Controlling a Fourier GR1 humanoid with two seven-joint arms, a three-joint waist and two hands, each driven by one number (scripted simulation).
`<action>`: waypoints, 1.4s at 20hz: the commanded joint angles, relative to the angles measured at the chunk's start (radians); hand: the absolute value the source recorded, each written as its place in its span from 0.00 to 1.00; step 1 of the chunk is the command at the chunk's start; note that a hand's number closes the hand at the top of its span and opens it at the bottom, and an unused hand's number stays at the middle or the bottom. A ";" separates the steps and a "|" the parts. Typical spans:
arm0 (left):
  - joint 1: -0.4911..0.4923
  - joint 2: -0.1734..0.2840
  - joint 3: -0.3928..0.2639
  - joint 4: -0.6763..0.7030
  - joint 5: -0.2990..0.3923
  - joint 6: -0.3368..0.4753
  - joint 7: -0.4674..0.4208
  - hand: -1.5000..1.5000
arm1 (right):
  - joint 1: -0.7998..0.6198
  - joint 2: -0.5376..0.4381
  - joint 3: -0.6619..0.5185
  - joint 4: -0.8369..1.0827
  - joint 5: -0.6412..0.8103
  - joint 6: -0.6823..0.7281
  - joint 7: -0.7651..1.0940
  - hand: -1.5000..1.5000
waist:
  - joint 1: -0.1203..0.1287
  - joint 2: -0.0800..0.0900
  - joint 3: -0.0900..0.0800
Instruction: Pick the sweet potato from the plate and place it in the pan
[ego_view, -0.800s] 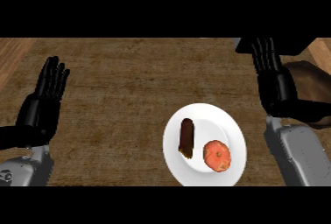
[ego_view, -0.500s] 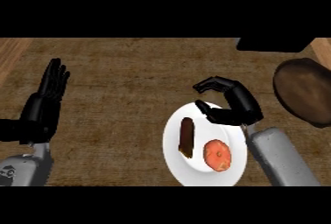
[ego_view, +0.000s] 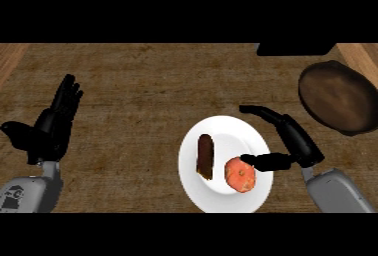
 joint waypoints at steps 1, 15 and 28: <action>0.007 0.034 0.051 0.035 0.029 -0.040 -0.012 0.50 | 0.021 -0.180 -0.076 -0.190 -0.013 0.093 0.088 0.00 | -0.005 -0.003 -0.001; -0.048 0.038 0.044 -0.020 0.018 -0.056 0.072 0.50 | -0.426 -0.167 0.037 -0.431 -0.043 0.504 0.856 0.00 | 0.029 -0.001 0.000; -0.046 -0.073 0.007 0.077 -0.077 -0.027 -0.029 0.50 | -0.449 0.151 0.048 -0.282 0.017 0.589 0.863 0.00 | 0.018 0.003 0.001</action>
